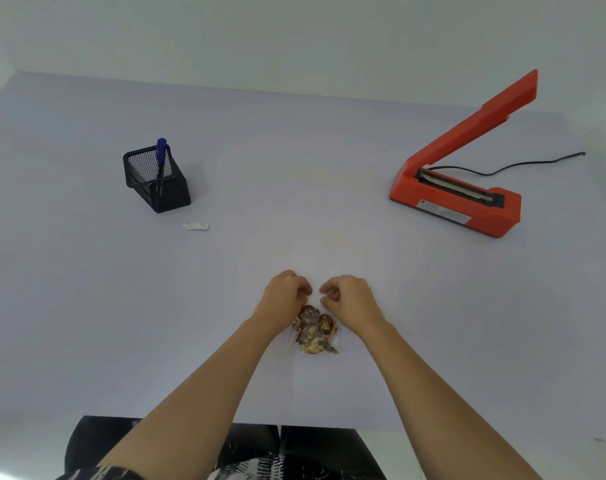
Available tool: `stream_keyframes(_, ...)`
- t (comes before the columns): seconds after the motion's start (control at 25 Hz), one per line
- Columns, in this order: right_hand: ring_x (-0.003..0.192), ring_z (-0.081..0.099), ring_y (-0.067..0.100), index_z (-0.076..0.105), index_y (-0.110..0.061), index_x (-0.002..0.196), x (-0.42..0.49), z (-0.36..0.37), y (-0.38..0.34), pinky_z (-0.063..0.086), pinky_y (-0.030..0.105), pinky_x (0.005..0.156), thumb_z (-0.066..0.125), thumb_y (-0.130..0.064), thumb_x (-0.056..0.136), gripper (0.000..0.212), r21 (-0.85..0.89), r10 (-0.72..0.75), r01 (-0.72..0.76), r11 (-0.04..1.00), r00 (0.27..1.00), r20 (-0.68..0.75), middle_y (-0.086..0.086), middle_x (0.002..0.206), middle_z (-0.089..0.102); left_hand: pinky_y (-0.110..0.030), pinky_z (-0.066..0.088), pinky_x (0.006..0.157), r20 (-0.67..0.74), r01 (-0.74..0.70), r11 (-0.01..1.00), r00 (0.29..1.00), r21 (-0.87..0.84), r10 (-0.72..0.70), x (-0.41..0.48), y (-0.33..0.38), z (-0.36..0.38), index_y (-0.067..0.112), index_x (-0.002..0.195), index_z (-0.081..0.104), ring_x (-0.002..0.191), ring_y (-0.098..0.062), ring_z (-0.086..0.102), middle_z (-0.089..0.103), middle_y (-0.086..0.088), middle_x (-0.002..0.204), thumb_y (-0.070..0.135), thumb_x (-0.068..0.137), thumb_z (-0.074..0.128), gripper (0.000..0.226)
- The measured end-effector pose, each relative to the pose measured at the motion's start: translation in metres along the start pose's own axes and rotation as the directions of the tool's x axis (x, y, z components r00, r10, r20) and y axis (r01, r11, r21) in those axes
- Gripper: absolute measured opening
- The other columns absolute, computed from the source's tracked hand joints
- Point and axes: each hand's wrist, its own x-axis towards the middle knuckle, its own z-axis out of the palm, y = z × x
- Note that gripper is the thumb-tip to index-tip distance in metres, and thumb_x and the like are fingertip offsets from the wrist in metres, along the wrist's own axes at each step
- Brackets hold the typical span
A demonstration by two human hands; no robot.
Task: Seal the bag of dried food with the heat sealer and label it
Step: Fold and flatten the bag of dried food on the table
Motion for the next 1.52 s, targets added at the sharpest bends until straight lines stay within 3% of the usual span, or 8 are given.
stream_keyframes(0.24, 0.091, 0.057, 0.018, 0.063, -0.009, 0.114, 0.010, -0.002, 0.005, 0.048, 0.026, 0.085, 0.070, -0.008, 0.075, 0.039, -0.008, -0.057, 0.057, 0.998, 0.998, 0.026, 0.011, 0.105, 0.061, -0.015, 0.027, 0.091, 0.052, -0.103, 0.993, 0.994, 0.060, 0.100, 0.005, -0.005, -0.006, 0.008, 0.120, 0.061, 0.115, -0.023, 0.048, 0.055, -0.008, 0.126, 0.006, 0.082, 0.061, 0.038)
stream_keyframes(0.4, 0.090, 0.049, 0.010, 0.058, -0.009, 0.121, 0.015, -0.005, 0.005, 0.041, 0.018, 0.084, 0.074, -0.011, 0.073, 0.051, 0.011, -0.043, 0.043, 0.999, 0.998, 0.040, 0.008, 0.110, 0.057, -0.022, 0.026, 0.102, 0.120, -0.130, 0.985, 0.986, 0.110, 0.117, 0.014, -0.005, -0.012, 0.009, 0.133, 0.048, 0.125, -0.022, 0.038, 0.044, -0.006, 0.140, 0.015, 0.081, 0.065, 0.055)
stream_keyframes(0.68, 0.089, 0.047, 0.011, 0.046, -0.010, 0.131, 0.027, -0.017, 0.000, 0.042, 0.021, 0.081, 0.083, -0.017, 0.063, 0.078, 0.004, -0.042, 0.042, 0.999, 0.994, 0.103, 0.003, 0.113, 0.049, -0.030, 0.023, 0.112, 0.225, -0.161, 0.974, 0.967, 0.162, 0.122, 0.028, -0.005, -0.022, 0.011, 0.145, 0.026, 0.137, -0.021, 0.023, 0.025, -0.003, 0.152, 0.025, 0.076, 0.071, 0.083)
stream_keyframes(0.88, 0.091, 0.043, 0.013, 0.023, -0.012, 0.145, 0.041, -0.021, -0.005, 0.042, 0.026, 0.083, 0.084, -0.018, 0.061, 0.104, -0.070, -0.015, 0.030, 0.997, 0.978, 0.207, -0.003, 0.105, 0.038, -0.039, 0.021, 0.113, 0.272, -0.165, 0.947, 0.958, 0.275, 0.088, 0.039, -0.003, -0.025, 0.013, 0.148, 0.013, 0.142, -0.021, 0.013, 0.012, 0.000, 0.156, 0.032, 0.072, 0.074, 0.099)
stream_keyframes(1.04, 0.100, 0.045, 0.018, 0.012, -0.014, 0.147, 0.046, -0.025, -0.006, 0.038, 0.026, 0.084, 0.084, -0.021, 0.061, 0.113, -0.103, 0.003, 0.025, 0.994, 0.966, 0.259, 0.003, 0.116, 0.041, -0.043, 0.018, 0.113, 0.284, -0.158, 0.937, 0.956, 0.311, 0.067, 0.041, 0.002, -0.028, 0.014, 0.148, 0.007, 0.143, -0.022, 0.006, 0.005, 0.003, 0.158, 0.032, 0.070, 0.075, 0.105)
stream_keyframes(1.2, 0.096, 0.042, 0.010, 0.016, -0.018, 0.146, 0.032, -0.020, -0.003, 0.043, 0.026, 0.087, 0.077, -0.014, 0.068, 0.100, 0.018, -0.025, 0.022, 1.000, 0.981, 0.193, 0.000, 0.119, 0.040, -0.039, 0.025, 0.107, 0.219, -0.141, 0.957, 0.972, 0.252, 0.086, 0.036, -0.002, -0.025, 0.018, 0.145, 0.019, 0.136, -0.024, 0.016, 0.017, 0.001, 0.151, 0.030, 0.068, 0.076, 0.097)
stream_keyframes(1.4, 0.085, 0.053, 0.012, 0.057, -0.013, 0.110, 0.007, -0.004, 0.009, 0.048, 0.024, 0.082, 0.066, -0.008, 0.078, 0.033, 0.091, -0.146, 0.143, 0.986, 0.989, 0.032, -0.004, 0.097, 0.050, -0.031, 0.032, 0.095, 0.103, -0.222, 0.959, 0.973, 0.177, 0.206, 0.018, -0.010, -0.014, 0.021, 0.128, 0.047, 0.120, -0.020, 0.034, 0.043, 0.003, 0.131, 0.023, 0.081, 0.064, 0.050)
stream_keyframes(1.52, 0.085, 0.053, 0.010, 0.060, -0.012, 0.113, 0.010, -0.004, 0.009, 0.047, 0.021, 0.082, 0.065, -0.010, 0.080, 0.033, 0.071, -0.158, 0.154, 0.986, 0.986, 0.049, -0.003, 0.100, 0.050, -0.031, 0.032, 0.099, 0.133, -0.241, 0.954, 0.966, 0.177, 0.220, 0.016, -0.017, -0.012, 0.022, 0.132, 0.047, 0.126, -0.018, 0.034, 0.043, 0.004, 0.137, 0.026, 0.086, 0.060, 0.048)
